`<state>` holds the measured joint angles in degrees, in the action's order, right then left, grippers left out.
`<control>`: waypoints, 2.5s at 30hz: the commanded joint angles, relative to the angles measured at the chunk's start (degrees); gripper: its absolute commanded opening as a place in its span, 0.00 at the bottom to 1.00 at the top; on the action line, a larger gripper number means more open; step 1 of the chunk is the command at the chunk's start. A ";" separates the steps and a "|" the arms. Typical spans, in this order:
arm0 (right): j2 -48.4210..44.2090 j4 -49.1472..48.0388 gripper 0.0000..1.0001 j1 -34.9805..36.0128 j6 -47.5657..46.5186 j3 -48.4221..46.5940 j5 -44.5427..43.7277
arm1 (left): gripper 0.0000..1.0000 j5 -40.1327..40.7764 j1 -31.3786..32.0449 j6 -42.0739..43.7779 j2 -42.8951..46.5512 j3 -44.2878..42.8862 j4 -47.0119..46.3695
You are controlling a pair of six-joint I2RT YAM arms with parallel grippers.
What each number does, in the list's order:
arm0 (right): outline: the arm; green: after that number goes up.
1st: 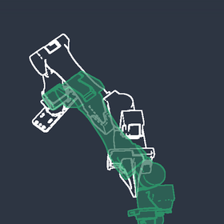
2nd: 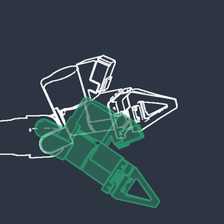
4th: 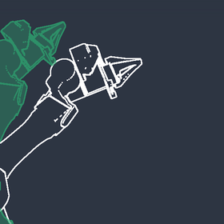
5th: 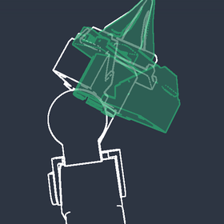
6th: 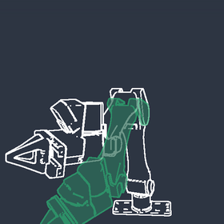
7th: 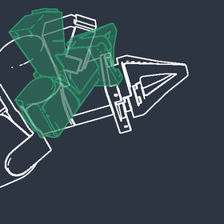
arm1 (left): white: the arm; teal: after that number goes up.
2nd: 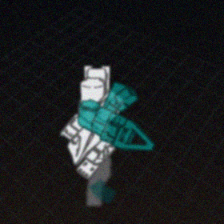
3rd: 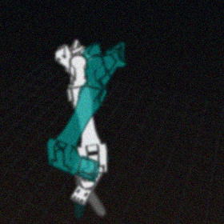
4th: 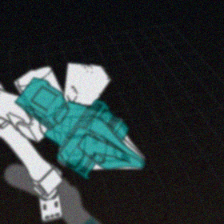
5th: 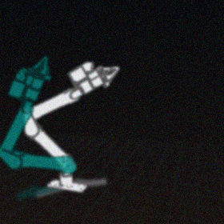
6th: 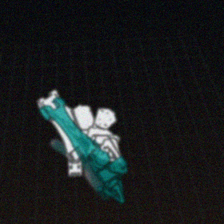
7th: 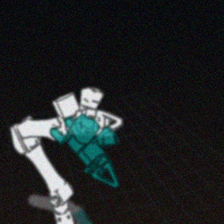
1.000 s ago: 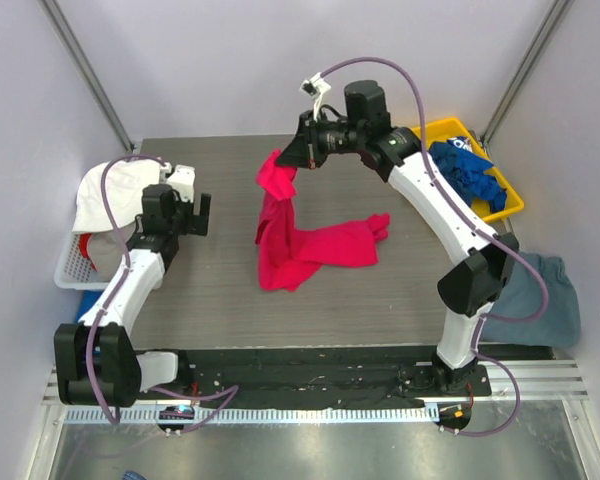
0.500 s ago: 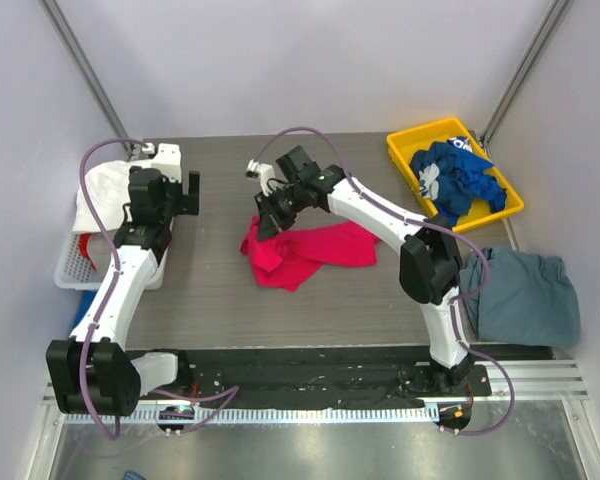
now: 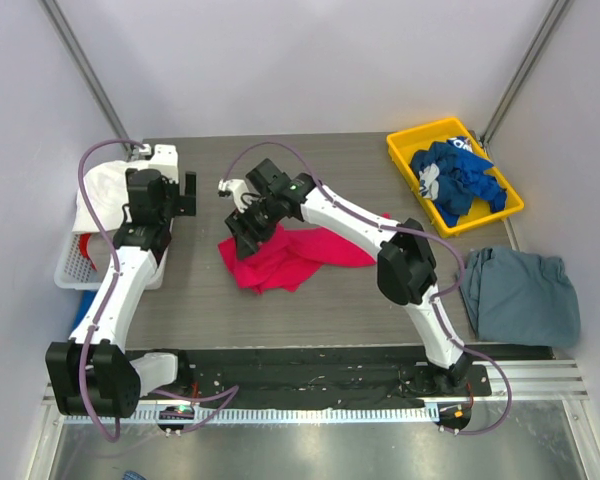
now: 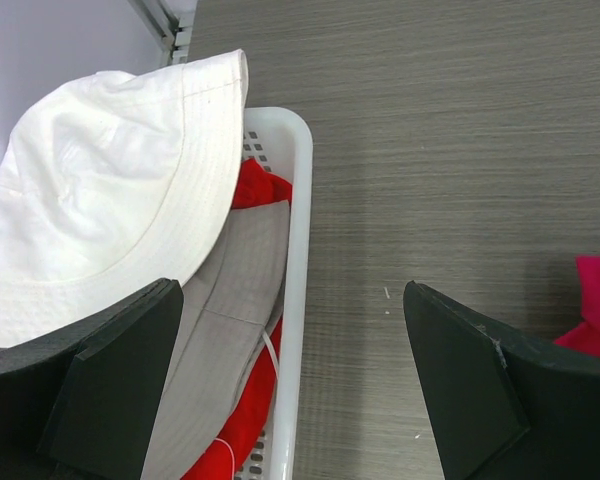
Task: Fold and stack the t-shirts
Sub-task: Move the tshirt to the center of the board, then flatten the tshirt out
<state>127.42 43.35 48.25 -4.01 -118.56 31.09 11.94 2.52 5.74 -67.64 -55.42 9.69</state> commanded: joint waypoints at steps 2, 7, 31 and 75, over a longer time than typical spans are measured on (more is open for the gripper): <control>-2.34 1.91 0.67 0.71 -2.57 -2.29 -3.93 | 0.98 1.33 0.20 -1.16 1.37 -0.57 -1.61; -9.19 2.09 0.68 0.71 -3.81 3.15 -10.77 | 0.98 -6.03 0.11 -1.70 1.28 -0.30 1.37; -29.86 -8.64 0.66 -4.74 -7.24 33.13 -39.97 | 0.91 -32.33 0.29 6.31 -12.42 7.43 8.24; -31.61 -8.99 0.58 -5.80 -7.59 39.29 -38.74 | 0.33 -43.23 0.20 9.73 -37.57 -7.33 5.68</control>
<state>98.26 35.81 42.61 -10.90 -78.94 -7.44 -28.67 2.66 14.26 -104.01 -60.07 12.67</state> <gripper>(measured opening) 0.584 0.392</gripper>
